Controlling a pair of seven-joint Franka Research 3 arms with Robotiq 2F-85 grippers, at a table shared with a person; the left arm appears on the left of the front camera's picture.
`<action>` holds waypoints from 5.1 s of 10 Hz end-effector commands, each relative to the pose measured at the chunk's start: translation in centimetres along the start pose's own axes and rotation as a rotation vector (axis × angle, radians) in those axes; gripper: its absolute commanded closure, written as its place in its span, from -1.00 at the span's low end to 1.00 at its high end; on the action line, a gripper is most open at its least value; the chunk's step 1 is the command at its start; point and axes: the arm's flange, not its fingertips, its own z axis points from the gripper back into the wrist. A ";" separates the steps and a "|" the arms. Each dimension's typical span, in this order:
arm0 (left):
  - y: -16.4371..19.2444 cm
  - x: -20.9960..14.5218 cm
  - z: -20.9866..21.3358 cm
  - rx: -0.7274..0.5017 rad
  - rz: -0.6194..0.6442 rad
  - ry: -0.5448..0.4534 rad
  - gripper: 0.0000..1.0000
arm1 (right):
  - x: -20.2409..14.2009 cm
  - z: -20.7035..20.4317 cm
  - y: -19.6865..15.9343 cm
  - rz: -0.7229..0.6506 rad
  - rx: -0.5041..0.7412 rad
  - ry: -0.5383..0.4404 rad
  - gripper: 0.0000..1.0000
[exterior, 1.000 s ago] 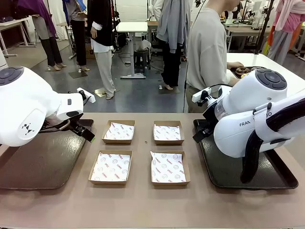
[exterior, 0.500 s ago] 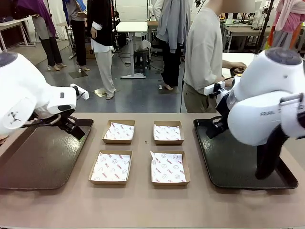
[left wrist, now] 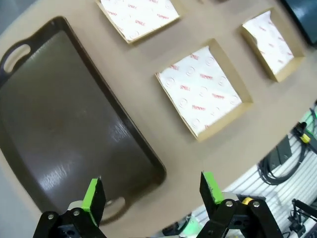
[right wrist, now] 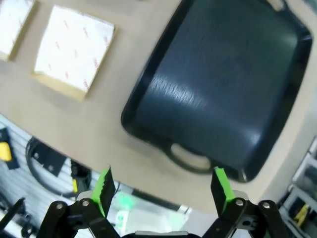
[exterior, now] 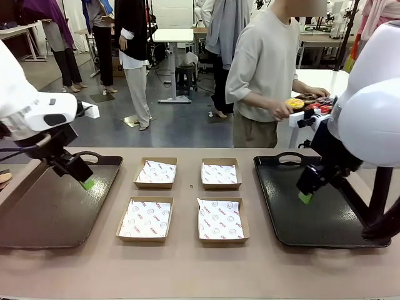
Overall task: Individually package the donuts and arrange them on the tray.
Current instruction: Pick up one Paper togo box.
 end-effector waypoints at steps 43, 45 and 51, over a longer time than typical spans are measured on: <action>20.5 -12.7 -2.0 -1.115 1.018 -0.284 -1.00 | -10.0 -3.5 -19.1 -0.715 1.059 -0.280 -1.00; 20.5 -12.7 -2.0 -1.115 1.018 -0.284 -1.00 | -4.2 -1.9 -15.4 -0.626 0.986 -0.112 -1.00; 20.5 -12.7 -2.0 -1.115 1.018 -0.284 -1.00 | 7.7 -6.1 -2.2 -0.528 0.497 0.318 -1.00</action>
